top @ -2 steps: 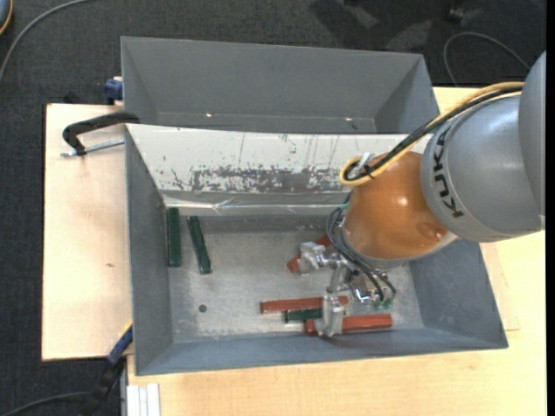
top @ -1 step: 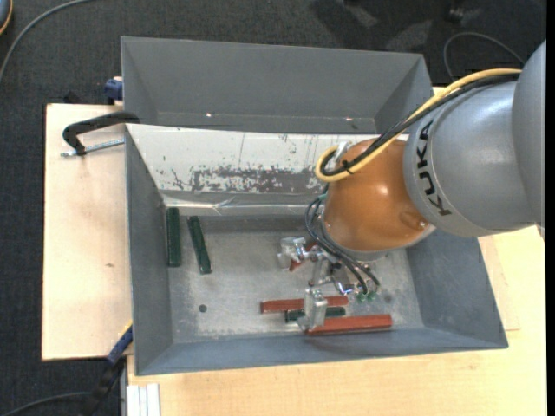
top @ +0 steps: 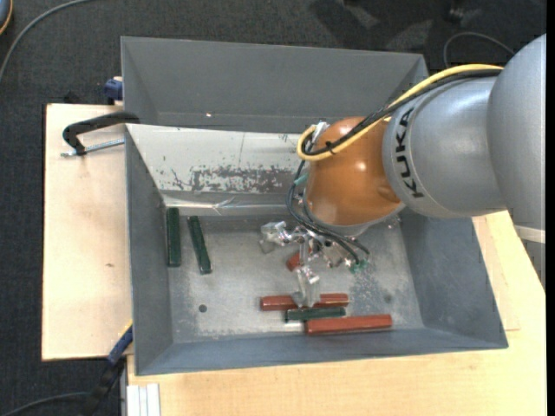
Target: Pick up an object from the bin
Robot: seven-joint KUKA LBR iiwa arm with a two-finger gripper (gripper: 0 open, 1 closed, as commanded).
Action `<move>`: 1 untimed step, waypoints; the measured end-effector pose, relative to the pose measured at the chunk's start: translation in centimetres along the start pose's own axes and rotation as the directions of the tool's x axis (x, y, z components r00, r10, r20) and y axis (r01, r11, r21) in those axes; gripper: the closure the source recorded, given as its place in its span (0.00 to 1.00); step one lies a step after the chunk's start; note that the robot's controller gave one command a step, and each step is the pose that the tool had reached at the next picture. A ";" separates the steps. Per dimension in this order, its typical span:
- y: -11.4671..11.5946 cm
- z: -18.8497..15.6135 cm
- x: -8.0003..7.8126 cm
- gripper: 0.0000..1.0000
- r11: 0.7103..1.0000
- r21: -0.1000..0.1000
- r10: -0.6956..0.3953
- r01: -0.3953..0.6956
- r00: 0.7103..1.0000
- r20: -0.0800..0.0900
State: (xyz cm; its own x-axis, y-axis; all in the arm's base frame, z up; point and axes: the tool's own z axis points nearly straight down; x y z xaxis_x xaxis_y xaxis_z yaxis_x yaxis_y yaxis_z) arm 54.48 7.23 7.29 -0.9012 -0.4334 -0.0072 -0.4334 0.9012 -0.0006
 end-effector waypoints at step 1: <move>-9.0 0.2 2.6 0.00 0.986 0.004 -0.165 0.165 0.986 -0.001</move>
Offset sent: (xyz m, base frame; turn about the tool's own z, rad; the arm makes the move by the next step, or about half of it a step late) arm 0.0134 -0.0889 -0.0029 -0.1724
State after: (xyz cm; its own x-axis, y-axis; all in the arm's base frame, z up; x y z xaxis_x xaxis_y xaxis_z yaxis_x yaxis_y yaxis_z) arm 56.02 -2.02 7.12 -0.8173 -0.5762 -0.0058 -0.5762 0.8173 -0.0055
